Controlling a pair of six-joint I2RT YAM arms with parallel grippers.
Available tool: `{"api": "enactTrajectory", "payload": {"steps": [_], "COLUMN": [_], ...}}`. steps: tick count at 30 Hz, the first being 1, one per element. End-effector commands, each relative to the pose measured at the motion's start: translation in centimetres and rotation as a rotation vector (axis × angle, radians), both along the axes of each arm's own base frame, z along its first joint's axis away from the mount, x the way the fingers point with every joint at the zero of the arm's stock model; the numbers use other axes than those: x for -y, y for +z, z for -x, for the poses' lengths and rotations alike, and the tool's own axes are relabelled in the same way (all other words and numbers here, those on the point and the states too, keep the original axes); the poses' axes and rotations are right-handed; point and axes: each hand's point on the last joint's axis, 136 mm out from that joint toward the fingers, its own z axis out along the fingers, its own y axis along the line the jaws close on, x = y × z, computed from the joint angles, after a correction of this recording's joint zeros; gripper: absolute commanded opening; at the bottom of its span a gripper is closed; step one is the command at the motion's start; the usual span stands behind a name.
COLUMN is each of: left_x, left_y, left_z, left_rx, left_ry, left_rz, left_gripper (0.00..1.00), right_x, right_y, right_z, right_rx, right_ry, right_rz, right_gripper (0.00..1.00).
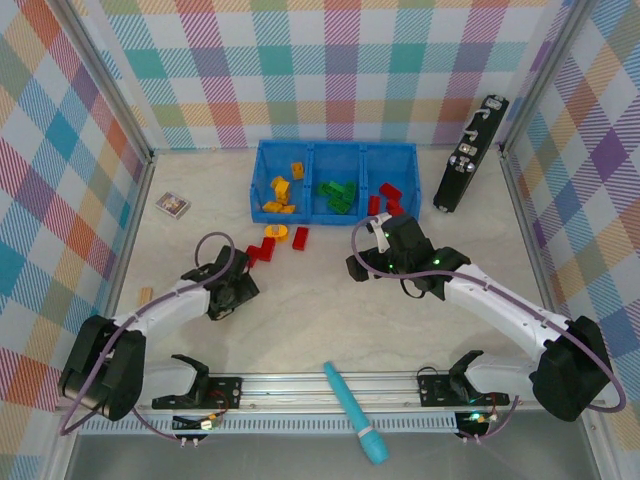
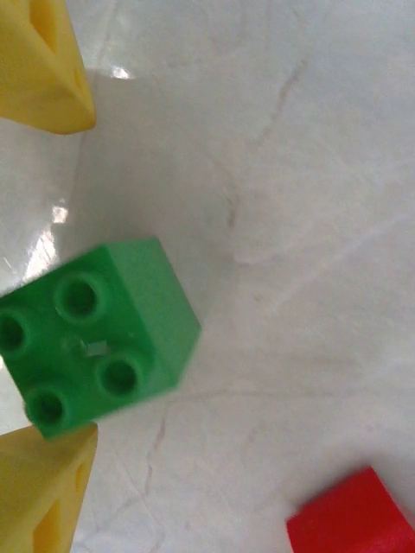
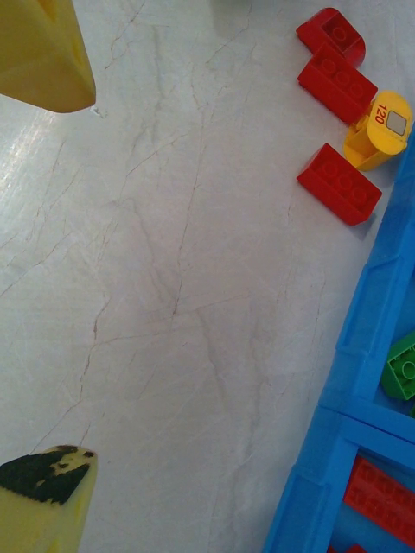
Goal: Sort the legos into containers by color
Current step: Pick up the lego from the bottom-left of the table.
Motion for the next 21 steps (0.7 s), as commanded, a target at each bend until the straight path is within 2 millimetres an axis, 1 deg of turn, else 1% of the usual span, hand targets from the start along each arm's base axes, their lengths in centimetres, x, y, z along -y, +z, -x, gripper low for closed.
{"api": "enactTrajectory", "payload": {"steps": [1, 6, 9, 18, 21], "left_x": [0.2, 0.5, 0.9, 1.0, 1.2], "left_y": [1.2, 1.0, 0.8, 0.4, 0.5], "left_z": [-2.1, -3.2, -3.6, -2.9, -2.9], "left_rx": [0.046, 0.037, 0.030, 0.014, 0.018], "left_ry": [-0.035, -0.065, -0.073, -0.070, -0.071], "left_rz": [-0.013, -0.037, -0.023, -0.003, 0.009], "left_gripper": [0.85, 0.83, 0.77, 0.52, 0.44], "right_x": [0.0, -0.2, -0.2, -0.1, -0.1], "right_y": [0.0, -0.2, -0.2, -0.4, -0.3], "right_z": [-0.4, -0.6, -0.7, -0.9, -0.9], "right_rx": [0.015, 0.013, 0.012, 0.016, 0.021], "right_ry": [0.001, 0.002, 0.000, -0.003, -0.004], "right_rz": [0.002, 0.008, 0.012, 0.020, 0.020], "right_gripper": [0.99, 0.99, 0.99, 0.99, 0.99]}}
